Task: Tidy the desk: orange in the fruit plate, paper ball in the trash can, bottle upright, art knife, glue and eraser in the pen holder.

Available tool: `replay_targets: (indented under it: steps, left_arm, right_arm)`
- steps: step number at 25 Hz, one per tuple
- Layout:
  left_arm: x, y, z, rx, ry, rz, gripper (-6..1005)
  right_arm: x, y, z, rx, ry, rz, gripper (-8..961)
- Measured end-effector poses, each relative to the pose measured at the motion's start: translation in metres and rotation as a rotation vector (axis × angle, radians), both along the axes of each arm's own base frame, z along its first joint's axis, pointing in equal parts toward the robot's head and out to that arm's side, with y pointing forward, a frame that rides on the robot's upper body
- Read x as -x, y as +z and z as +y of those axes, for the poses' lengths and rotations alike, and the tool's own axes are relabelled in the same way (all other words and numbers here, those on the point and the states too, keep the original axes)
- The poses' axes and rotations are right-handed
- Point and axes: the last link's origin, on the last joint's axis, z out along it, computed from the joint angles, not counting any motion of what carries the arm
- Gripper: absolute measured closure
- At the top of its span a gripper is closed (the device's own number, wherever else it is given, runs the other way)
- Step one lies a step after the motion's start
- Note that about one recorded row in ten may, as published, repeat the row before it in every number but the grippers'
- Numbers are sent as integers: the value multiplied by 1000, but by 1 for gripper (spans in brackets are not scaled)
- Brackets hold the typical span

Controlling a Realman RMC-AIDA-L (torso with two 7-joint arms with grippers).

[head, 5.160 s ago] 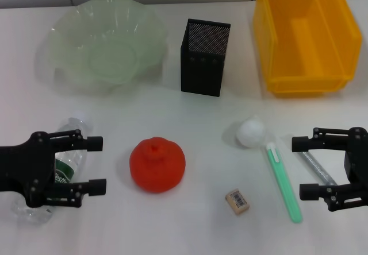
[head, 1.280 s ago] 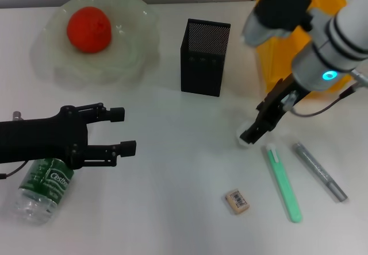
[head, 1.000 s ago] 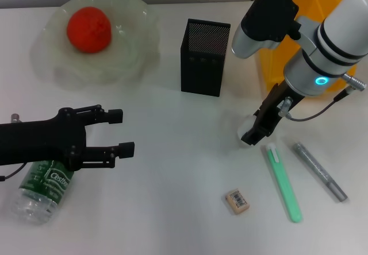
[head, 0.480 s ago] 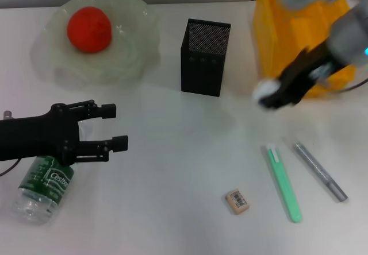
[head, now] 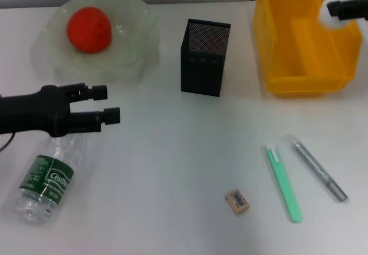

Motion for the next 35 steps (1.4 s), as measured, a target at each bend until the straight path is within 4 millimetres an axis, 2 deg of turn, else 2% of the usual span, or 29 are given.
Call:
replay_targets:
  steps: [4, 5, 9, 10, 14, 15, 16, 18, 20, 21, 25, 30, 35]
  left_arm:
    - [-5, 4, 5, 25, 32, 24, 189]
    - [-9, 9, 10, 53, 88, 52, 190]
    - [-14, 18, 19, 108, 204, 125, 192]
    - [-17, 24, 26, 140, 301, 189, 193]
    - [-20, 30, 36, 162, 428, 297, 195]
    - [-19, 30, 43, 168, 516, 387, 196]
    - [-19, 30, 43, 168, 516, 387, 197]
    - [-17, 28, 48, 166, 577, 457, 198]
    - [-16, 20, 55, 151, 630, 535, 199]
    - [-16, 20, 55, 151, 630, 535, 199]
    - [-15, 4, 65, 130, 662, 596, 202]
    - [-15, -13, 71, 97, 663, 675, 205]
    - [-16, -16, 72, 95, 657, 690, 208]
  right_arm:
    - [-6, -3, 5, -14, 16, 38, 384]
    - [-9, -4, 5, -16, 25, 64, 374]
    - [-15, -3, 1, -3, 54, 140, 205]
    - [-16, -4, -2, 11, 68, 171, 163]
    - [-26, -18, -30, 174, 168, 295, 113]
    - [-37, -28, -48, 259, 231, 343, 100]
    - [-37, -28, -48, 259, 231, 343, 100]
    - [-47, -40, -61, 333, 285, 393, 100]
    - [-67, -62, -81, 435, 364, 492, 100]
    - [-67, -62, -81, 435, 364, 492, 100]
    - [-95, -89, -97, 498, 403, 606, 100]
    - [-108, -99, -104, 502, 385, 662, 101]
    - [-109, -98, -106, 511, 384, 665, 101]
